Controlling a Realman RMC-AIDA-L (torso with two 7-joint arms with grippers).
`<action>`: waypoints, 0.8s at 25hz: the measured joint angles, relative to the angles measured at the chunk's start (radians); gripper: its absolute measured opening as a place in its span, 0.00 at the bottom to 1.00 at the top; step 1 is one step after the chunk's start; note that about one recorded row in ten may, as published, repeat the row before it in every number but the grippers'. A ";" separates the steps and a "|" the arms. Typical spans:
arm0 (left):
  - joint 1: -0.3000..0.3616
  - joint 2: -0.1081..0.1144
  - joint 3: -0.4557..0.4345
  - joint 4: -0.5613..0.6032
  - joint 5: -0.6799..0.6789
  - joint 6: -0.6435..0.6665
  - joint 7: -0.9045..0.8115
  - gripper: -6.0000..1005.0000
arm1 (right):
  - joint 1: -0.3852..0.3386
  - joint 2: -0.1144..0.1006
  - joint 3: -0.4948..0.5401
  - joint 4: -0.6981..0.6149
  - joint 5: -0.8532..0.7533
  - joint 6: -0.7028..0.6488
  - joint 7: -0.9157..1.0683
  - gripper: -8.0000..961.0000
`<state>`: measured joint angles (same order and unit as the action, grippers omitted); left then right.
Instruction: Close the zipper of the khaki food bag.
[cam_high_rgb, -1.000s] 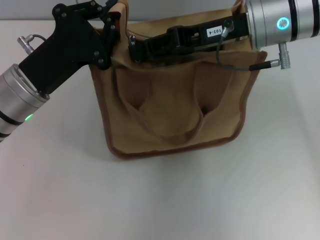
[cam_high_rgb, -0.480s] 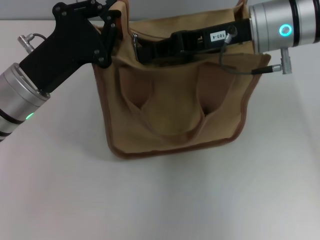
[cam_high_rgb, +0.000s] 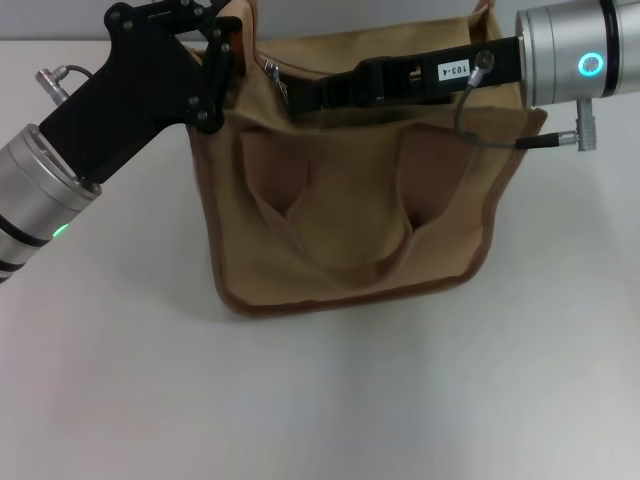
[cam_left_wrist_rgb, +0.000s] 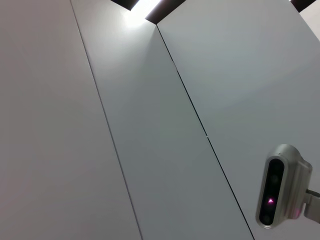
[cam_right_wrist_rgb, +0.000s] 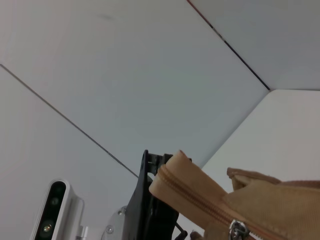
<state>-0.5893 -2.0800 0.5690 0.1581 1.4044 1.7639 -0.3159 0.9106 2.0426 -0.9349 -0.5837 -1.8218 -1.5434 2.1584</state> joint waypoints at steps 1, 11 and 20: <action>-0.002 0.000 0.002 -0.001 0.000 0.000 0.000 0.11 | 0.002 0.000 -0.001 0.001 -0.002 0.010 0.000 0.06; -0.003 0.000 0.005 0.000 0.000 0.000 0.000 0.12 | 0.006 0.003 -0.001 -0.005 0.001 0.021 -0.011 0.14; -0.005 0.000 0.006 0.002 0.001 0.001 0.000 0.12 | 0.018 0.006 -0.009 -0.007 -0.003 0.015 -0.033 0.30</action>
<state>-0.5942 -2.0800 0.5747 0.1602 1.4052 1.7651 -0.3160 0.9285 2.0490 -0.9435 -0.5906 -1.8248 -1.5282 2.1257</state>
